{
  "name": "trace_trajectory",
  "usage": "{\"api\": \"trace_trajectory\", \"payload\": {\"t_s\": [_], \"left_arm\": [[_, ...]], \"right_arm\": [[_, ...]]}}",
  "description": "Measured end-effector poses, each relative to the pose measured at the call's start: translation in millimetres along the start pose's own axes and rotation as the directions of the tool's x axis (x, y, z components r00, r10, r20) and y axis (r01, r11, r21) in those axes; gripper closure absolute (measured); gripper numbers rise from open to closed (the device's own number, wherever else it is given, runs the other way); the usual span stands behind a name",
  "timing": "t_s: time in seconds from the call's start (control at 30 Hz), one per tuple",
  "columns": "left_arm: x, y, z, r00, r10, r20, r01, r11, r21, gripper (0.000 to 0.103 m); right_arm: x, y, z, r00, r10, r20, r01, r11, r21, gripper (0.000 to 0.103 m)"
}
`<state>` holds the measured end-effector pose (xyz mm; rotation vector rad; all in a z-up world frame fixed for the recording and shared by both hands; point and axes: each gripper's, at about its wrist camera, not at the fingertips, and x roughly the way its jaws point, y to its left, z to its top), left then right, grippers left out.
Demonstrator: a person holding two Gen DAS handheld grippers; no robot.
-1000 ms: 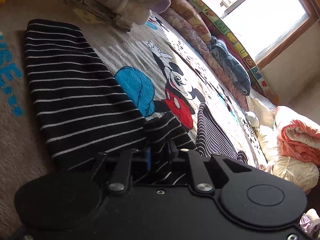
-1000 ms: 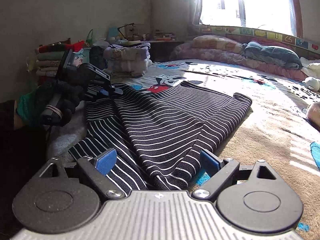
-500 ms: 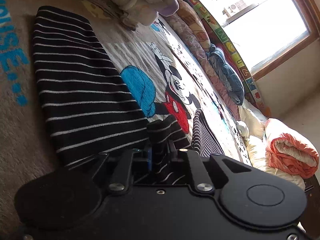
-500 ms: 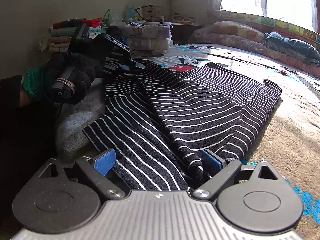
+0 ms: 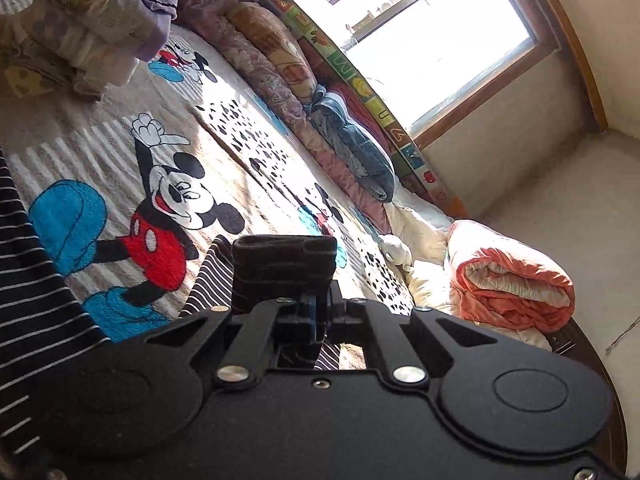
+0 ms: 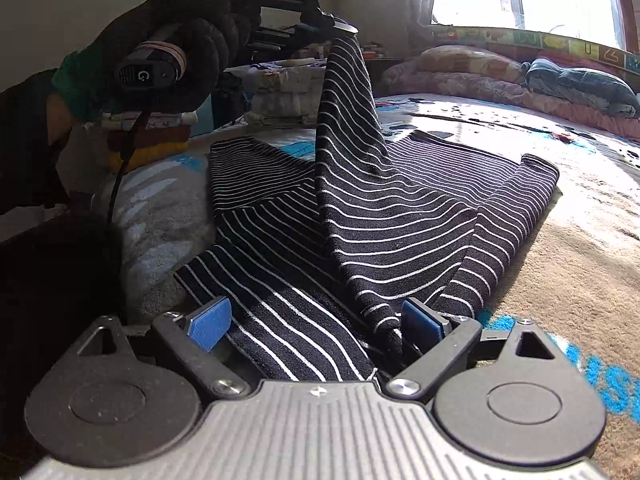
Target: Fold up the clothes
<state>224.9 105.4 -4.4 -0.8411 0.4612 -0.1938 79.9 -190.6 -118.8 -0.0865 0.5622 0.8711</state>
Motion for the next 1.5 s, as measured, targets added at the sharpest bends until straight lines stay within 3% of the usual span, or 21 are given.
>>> {"api": "trace_trajectory", "payload": {"t_s": [0.3, 0.73, 1.0, 1.3, 1.5], "left_arm": [[87.9, -47.2, -9.1, 0.994, 0.012, -0.105, -0.014, 1.000, -0.023, 0.102], [174.8, -73.2, -46.4, 0.971, 0.114, -0.210, -0.098, 0.991, 0.086, 0.102], [208.9, -64.6, -60.9, 0.952, 0.202, -0.229, -0.179, 0.977, 0.117, 0.102], [227.3, -61.6, -71.6, 0.938, 0.253, -0.237, -0.216, 0.962, 0.169, 0.102], [239.9, -69.5, -78.6, 0.924, 0.311, -0.223, -0.253, 0.934, 0.252, 0.102]], "right_arm": [[-5.8, -4.4, -3.2, 1.000, 0.023, 0.002, -0.023, 0.999, 0.047, 0.012], [-16.6, -24.6, -8.5, 0.994, 0.100, 0.040, -0.106, 0.973, 0.207, 0.010], [-23.6, -59.4, -18.7, 0.971, 0.195, 0.139, -0.237, 0.858, 0.456, 0.010], [-28.8, -74.7, -28.6, 0.954, 0.227, 0.197, -0.299, 0.781, 0.548, 0.010], [-31.5, -74.2, -30.7, 0.952, 0.231, 0.203, -0.306, 0.769, 0.561, 0.010]]}}
